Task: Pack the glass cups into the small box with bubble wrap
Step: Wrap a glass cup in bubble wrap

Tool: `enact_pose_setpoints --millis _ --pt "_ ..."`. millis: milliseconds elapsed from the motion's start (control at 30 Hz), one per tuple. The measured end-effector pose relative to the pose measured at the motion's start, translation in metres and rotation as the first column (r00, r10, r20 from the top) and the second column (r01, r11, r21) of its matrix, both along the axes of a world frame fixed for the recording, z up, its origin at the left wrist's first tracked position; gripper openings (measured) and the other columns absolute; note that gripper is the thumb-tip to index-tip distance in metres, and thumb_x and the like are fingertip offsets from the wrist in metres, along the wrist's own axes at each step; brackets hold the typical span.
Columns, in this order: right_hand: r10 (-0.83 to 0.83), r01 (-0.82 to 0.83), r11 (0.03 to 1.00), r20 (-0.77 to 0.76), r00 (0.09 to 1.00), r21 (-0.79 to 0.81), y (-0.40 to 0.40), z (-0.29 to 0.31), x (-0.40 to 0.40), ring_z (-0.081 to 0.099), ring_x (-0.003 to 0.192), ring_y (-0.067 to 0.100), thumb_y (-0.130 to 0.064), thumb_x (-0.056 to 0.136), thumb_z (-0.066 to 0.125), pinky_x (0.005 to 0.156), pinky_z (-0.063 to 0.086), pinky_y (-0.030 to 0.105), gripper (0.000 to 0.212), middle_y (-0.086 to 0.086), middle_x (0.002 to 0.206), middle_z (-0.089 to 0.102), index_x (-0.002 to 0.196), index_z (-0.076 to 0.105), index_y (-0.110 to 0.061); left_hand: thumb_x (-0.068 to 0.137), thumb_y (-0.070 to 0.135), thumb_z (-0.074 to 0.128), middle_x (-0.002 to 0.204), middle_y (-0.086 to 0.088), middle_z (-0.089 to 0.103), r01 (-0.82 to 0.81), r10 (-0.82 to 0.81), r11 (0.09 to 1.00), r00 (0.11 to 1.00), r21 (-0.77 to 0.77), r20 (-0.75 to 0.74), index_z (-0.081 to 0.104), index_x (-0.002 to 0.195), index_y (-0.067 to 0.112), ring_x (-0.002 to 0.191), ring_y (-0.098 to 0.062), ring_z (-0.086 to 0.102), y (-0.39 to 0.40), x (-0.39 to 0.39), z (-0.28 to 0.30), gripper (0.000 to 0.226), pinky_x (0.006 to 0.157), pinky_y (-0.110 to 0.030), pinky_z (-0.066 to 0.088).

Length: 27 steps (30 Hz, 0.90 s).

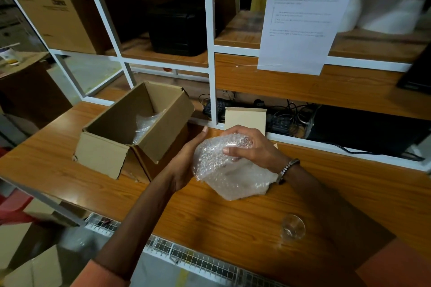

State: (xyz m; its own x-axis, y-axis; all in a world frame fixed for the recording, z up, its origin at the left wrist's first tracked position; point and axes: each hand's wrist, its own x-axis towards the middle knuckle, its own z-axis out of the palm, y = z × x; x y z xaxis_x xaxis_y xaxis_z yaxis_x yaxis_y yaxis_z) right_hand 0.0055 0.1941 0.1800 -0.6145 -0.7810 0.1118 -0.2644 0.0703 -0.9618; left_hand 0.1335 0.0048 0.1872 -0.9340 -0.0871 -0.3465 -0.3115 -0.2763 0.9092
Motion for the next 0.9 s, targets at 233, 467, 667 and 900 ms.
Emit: enact_pose_setpoints --millis 233,467,667,900 --pt "0.057 -0.05 0.997 -0.106 0.993 0.065 0.003 0.001 0.0 0.068 0.122 0.013 -0.022 0.09 0.086 0.101 0.059 0.036 0.047 -0.007 0.133 0.069 0.133 0.068 -0.021 0.097 0.042 0.077 0.122 -0.025 0.073 -0.071 0.072 0.997 0.996 0.017 -0.051 0.066 0.135 0.001 0.104 -0.035 0.074 0.003 -0.005 -0.01 0.057 0.092 -0.046 0.061" --pt "-0.025 -0.001 0.996 0.286 0.958 0.09 0.007 0.009 -0.004 0.061 0.137 0.024 -0.07 0.082 0.079 0.118 0.044 0.058 0.075 0.003 0.145 0.066 0.144 0.062 -0.032 0.09 0.014 0.081 0.127 -0.021 0.072 -0.21 0.175 0.974 0.936 -0.086 -0.305 0.067 0.125 0.003 0.107 -0.038 0.075 0.008 -0.002 -0.007 0.04 0.086 -0.049 0.064" --pt "0.079 -0.073 0.997 0.367 0.927 -0.029 0.01 0.013 -0.005 0.07 0.124 0.035 -0.039 0.094 0.077 0.113 0.048 0.063 0.046 0.016 0.131 0.073 0.131 0.07 -0.013 0.082 0.003 0.087 0.125 -0.005 0.073 -0.205 0.062 0.925 0.912 -0.321 -0.404 0.07 0.125 0.011 0.111 -0.016 0.074 0.011 0.002 0.004 0.047 0.083 -0.029 0.063" --pt "-0.02 0.04 0.996 0.248 0.969 -0.077 0.006 0.019 0.0 0.066 0.129 0.027 -0.046 0.089 0.083 0.116 0.047 0.053 0.048 0.007 0.132 0.074 0.128 0.07 -0.021 0.101 0.039 0.067 0.14 -0.013 0.067 -0.123 0.112 0.992 0.948 -0.017 -0.298 0.058 0.143 0.015 0.125 -0.035 0.069 0.006 0.002 0.006 0.049 0.097 -0.047 0.061"
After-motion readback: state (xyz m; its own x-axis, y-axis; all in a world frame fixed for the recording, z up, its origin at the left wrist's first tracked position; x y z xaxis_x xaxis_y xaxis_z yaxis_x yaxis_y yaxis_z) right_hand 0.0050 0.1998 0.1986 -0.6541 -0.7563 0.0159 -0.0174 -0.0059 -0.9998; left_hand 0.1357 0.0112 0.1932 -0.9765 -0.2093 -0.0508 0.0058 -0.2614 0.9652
